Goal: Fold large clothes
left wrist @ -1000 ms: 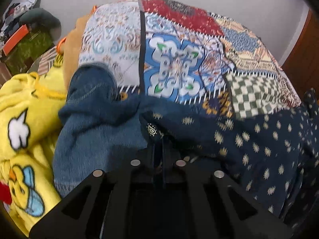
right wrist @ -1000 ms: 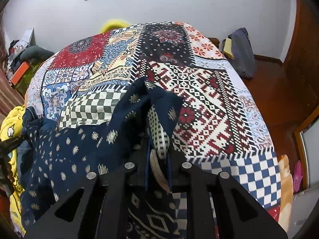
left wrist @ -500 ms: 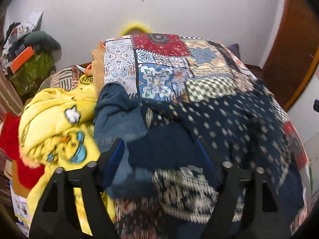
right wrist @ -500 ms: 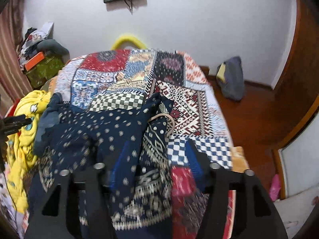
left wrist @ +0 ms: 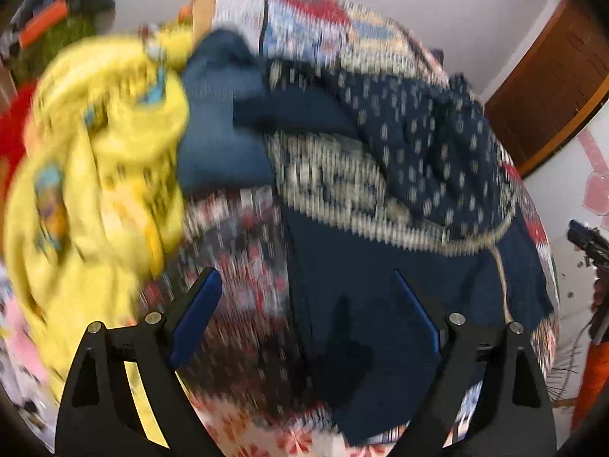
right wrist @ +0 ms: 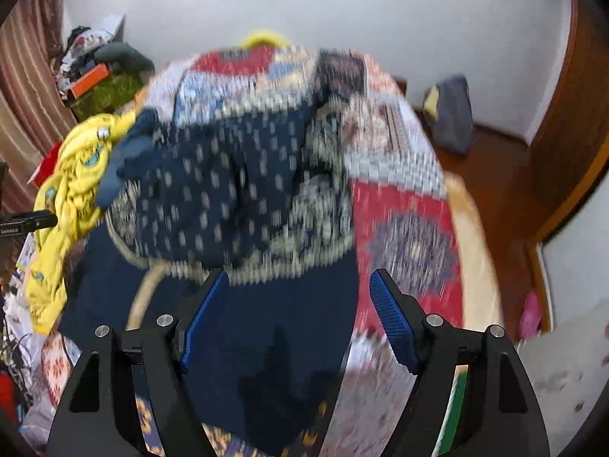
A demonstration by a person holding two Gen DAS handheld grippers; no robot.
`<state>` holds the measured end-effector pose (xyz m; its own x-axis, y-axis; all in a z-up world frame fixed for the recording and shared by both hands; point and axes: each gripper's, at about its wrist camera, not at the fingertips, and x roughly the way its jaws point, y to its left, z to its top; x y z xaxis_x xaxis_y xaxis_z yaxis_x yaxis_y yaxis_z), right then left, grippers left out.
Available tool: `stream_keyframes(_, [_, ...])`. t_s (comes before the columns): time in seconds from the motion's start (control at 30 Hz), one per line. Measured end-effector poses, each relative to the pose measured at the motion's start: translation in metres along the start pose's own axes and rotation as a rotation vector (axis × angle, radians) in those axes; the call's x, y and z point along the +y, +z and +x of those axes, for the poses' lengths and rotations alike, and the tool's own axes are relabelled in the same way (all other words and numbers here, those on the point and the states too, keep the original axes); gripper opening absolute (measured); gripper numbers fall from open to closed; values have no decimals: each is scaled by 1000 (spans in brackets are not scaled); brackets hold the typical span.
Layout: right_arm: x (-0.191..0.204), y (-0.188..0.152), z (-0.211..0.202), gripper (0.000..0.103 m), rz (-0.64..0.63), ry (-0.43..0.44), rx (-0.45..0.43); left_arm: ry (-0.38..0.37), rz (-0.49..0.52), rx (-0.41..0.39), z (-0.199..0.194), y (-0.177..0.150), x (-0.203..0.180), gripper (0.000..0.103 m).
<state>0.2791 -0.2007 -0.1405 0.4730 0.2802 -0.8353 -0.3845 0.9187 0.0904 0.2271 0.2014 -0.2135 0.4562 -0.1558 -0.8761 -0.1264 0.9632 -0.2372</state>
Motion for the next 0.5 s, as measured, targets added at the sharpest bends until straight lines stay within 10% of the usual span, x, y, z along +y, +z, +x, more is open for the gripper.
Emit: stream_keyframes(0.5, [-27,-79,34,73,227,168,134,-291,-115,215,56,-93,-19,67])
